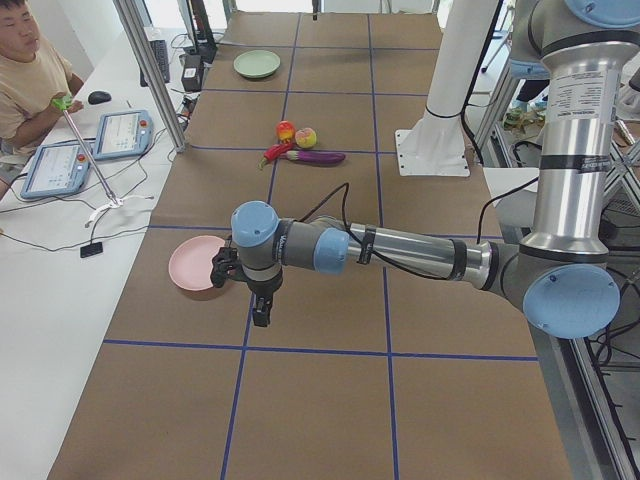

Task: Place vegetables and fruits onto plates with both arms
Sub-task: 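Move the left gripper from the pink plate toward the eggplant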

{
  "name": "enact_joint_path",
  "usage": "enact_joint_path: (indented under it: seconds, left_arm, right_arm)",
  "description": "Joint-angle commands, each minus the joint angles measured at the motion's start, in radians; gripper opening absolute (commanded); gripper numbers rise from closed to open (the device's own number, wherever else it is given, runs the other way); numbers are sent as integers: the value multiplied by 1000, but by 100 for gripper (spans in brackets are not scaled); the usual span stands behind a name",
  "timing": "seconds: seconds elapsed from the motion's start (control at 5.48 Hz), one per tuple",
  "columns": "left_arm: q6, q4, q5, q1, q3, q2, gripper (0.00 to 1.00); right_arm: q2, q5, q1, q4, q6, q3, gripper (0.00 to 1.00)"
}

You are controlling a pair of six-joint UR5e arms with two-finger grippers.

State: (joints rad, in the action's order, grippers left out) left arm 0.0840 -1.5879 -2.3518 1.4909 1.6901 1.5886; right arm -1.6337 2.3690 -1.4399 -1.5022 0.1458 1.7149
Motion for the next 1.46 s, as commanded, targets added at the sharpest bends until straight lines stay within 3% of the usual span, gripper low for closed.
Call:
enact_joint_path:
  seconds: [0.0, 0.36, 0.73, 0.91, 1.28]
  left_arm:
    - [-4, -9, -3, 0, 5, 1, 100]
    - [-3, -21, -1, -14, 14, -6, 100]
    - [213, -203, -1, -192, 28, 17, 100]
    - [423, -251, 5, -293, 64, 92, 100]
    - [576, -218, 11, -449, 69, 253, 100]
  right_arm:
    - [14, 10, -1, -31, 0, 11, 100]
    - [14, 33, 1, -19, 1, 23, 100]
    - [15, 33, 6, -18, -3, 22, 100]
    - [15, 33, 7, -9, -8, 22, 100]
    - [15, 38, 12, 36, -12, 9, 100]
